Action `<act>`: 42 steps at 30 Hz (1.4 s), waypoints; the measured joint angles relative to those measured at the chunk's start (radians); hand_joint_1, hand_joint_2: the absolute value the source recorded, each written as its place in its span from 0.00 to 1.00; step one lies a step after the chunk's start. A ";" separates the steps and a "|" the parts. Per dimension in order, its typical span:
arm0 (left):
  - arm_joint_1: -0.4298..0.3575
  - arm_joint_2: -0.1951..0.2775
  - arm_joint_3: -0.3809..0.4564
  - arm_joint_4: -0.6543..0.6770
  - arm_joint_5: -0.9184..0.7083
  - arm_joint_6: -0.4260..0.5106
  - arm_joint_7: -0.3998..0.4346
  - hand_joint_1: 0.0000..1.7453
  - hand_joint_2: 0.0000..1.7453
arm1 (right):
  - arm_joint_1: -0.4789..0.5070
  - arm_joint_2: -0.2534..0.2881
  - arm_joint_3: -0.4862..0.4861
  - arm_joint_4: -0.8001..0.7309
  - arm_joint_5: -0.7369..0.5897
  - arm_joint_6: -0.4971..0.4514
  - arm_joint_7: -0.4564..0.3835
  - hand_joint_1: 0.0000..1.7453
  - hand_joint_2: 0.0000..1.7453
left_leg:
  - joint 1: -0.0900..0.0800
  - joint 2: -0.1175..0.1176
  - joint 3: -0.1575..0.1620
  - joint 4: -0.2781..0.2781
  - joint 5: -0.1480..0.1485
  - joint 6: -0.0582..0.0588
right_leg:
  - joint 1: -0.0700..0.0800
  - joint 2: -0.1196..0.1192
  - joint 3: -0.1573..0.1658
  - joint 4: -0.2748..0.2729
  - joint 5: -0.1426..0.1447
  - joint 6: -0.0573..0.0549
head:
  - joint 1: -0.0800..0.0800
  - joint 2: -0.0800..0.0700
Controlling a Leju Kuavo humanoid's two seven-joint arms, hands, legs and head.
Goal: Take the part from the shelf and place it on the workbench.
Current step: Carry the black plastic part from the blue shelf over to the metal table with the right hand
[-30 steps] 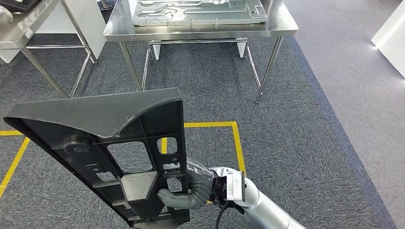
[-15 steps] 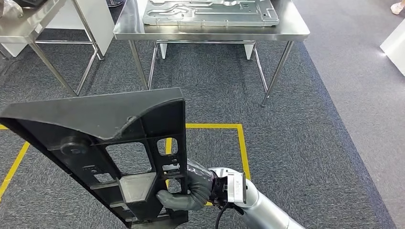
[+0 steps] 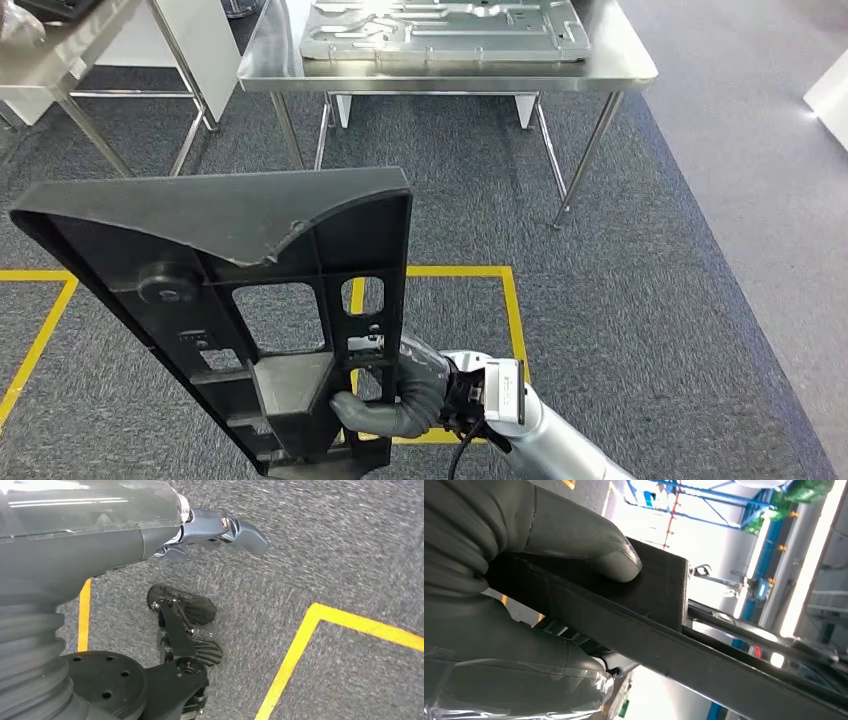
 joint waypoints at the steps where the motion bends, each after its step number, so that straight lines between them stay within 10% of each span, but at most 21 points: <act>1: -0.001 0.001 0.001 0.000 0.000 0.002 0.000 0.00 1.00 | -0.001 0.001 0.000 -0.001 -0.003 0.001 0.002 0.94 1.00 | 0.000 0.001 0.001 0.014 -0.002 -0.006 | -0.004 0.001 0.011 -0.007 0.001 -0.003 | 0.000 0.000; 7: -0.003 0.003 0.007 0.000 -0.002 0.005 -0.001 0.00 1.00 | -0.008 0.010 0.000 -0.004 -0.018 0.011 0.008 0.94 1.00 | 0.020 -0.001 -0.160 0.270 -0.098 -0.032 | -0.016 0.012 0.050 -0.016 -0.019 -0.005 | -0.002 0.000; 12: 0.001 0.006 0.012 0.000 -0.003 0.006 -0.003 0.00 1.00 | -0.008 0.014 0.000 -0.004 -0.018 0.012 0.008 0.94 1.00 | 0.033 -0.010 -0.090 0.020 0.052 -0.047 | -0.029 0.032 0.071 -0.004 -0.044 0.021 | -0.002 0.000; 17: 0.000 0.006 0.016 0.000 -0.014 0.006 -0.013 0.00 1.00 | -0.007 0.015 0.000 -0.013 -0.019 0.013 0.008 0.94 1.00 | 0.030 -0.007 -0.084 0.004 0.066 -0.006 | -0.028 0.035 0.060 0.022 -0.070 0.051 | -0.001 0.000; 22: -0.002 0.007 0.016 0.000 -0.022 0.005 -0.016 0.00 1.00 | 0.000 0.013 -0.001 -0.019 -0.019 0.012 0.008 0.94 1.00 | 0.023 0.005 -0.080 0.002 0.060 0.013 | -0.029 0.023 -0.090 0.290 -0.175 0.059 | 0.000 0.000; 24: -0.002 0.008 0.016 0.000 -0.023 0.005 -0.016 0.00 1.00 | 0.004 0.012 -0.002 -0.020 -0.019 0.011 0.008 0.94 1.00 | 0.020 0.009 -0.074 0.002 0.055 0.013 | -0.028 0.020 -0.084 0.251 -0.126 0.053 | 0.000 0.000; 27: -0.003 0.008 0.016 0.000 -0.028 0.004 -0.017 0.00 1.00 | 0.004 0.012 -0.005 -0.027 -0.023 0.009 0.006 0.94 1.00 | 0.013 0.014 -0.060 0.003 0.045 0.005 | -0.017 -0.004 0.009 0.051 -0.032 0.033 | 0.000 0.000; 32: -0.005 0.012 0.016 -0.001 -0.040 0.000 -0.020 0.00 1.00 | 0.011 0.012 -0.016 -0.042 -0.032 0.004 -0.001 0.94 1.00 | 0.011 0.027 -0.051 0.007 0.026 -0.022 | -0.017 0.006 0.034 -0.002 -0.022 0.015 | 0.000 0.000; 37: -0.003 0.016 0.016 -0.001 -0.054 -0.004 -0.022 0.00 1.00 | 0.026 0.012 -0.020 -0.050 -0.033 0.003 -0.012 0.94 1.00 | 0.017 0.009 -0.176 0.273 -0.098 -0.040 | -0.021 0.025 0.044 -0.010 -0.021 0.001 | -0.001 0.000; 39: -0.002 0.017 0.016 -0.001 -0.056 -0.006 -0.023 0.00 1.00 | 0.034 0.012 -0.021 -0.050 -0.031 0.002 -0.012 0.94 1.00 | 0.017 0.009 -0.177 0.258 -0.064 -0.042 | -0.020 0.037 0.047 -0.009 -0.024 0.002 | -0.002 0.000; 42: -0.003 0.020 0.016 -0.001 -0.060 -0.007 -0.029 0.00 1.00 | 0.036 0.012 -0.023 -0.052 -0.016 -0.005 -0.014 0.94 1.00 | 0.016 -0.004 -0.083 0.051 0.031 -0.031 | -0.019 0.053 0.055 -0.006 -0.034 0.011 | -0.001 0.000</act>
